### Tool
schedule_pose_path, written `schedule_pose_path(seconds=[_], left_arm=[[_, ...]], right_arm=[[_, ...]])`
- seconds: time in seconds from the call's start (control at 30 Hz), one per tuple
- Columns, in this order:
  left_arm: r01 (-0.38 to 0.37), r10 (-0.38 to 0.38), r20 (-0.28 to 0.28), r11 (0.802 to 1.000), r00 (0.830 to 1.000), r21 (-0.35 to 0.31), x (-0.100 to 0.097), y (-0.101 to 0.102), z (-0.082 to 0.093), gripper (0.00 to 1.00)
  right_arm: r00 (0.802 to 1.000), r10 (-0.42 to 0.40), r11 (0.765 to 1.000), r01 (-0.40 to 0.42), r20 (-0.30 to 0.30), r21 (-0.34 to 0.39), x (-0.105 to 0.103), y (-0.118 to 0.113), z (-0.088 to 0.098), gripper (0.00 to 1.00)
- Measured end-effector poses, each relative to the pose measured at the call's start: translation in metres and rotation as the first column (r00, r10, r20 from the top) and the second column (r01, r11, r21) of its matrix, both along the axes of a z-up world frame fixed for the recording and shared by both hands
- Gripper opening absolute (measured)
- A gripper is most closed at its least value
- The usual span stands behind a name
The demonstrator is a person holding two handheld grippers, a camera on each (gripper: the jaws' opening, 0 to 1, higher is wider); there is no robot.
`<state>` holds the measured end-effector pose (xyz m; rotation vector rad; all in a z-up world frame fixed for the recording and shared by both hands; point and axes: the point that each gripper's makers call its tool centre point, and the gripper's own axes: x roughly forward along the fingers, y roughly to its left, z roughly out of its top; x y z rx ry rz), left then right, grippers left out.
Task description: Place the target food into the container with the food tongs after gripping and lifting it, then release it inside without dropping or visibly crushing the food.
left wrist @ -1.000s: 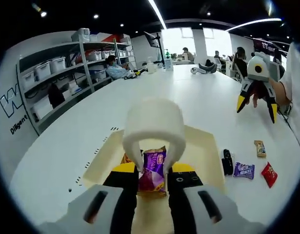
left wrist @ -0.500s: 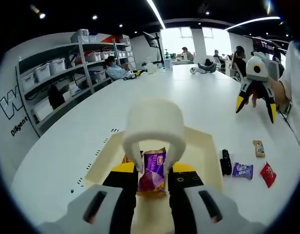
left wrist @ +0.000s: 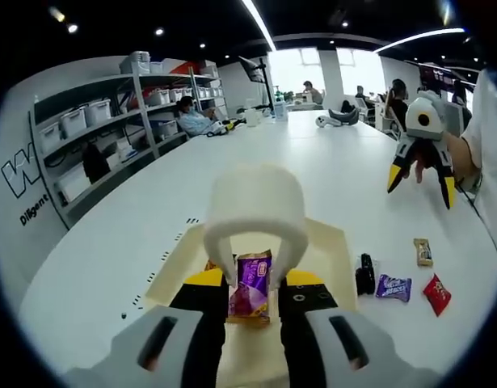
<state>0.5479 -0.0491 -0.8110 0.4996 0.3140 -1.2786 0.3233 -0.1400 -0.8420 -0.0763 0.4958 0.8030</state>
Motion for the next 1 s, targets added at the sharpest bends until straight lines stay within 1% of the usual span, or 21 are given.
schedule_pose_path(seconds=[0.23,0.47,0.63,0.8,1.0], left_arm=[[-0.004,0.004,0.007,1.0,1.0,-0.025,-0.01,0.004,0.014,0.23],[-0.012,0.012,0.012,0.999,1.0,-0.031,-0.024,0.007,0.021,0.23],[-0.017,0.017,0.011,0.999,1.0,-0.044,-0.042,0.012,0.027,0.22],[-0.03,0.03,0.005,0.998,1.0,-0.06,-0.052,0.018,0.032,0.22],[-0.046,0.045,-0.006,0.997,0.999,-0.069,-0.071,0.022,0.036,0.22]], right_arm=[[1.0,0.006,1.0,-0.006,0.006,-0.002,0.0,0.002,0.002,0.66],[1.0,0.013,1.0,-0.013,0.012,-0.001,-0.002,0.005,0.005,0.66],[1.0,0.017,1.0,-0.017,0.017,-0.001,-0.004,0.006,0.005,0.66],[1.0,0.02,1.0,-0.02,0.021,-0.002,-0.007,0.006,0.007,0.66],[0.999,0.026,1.0,-0.026,0.024,-0.002,-0.009,0.008,0.007,0.66]])
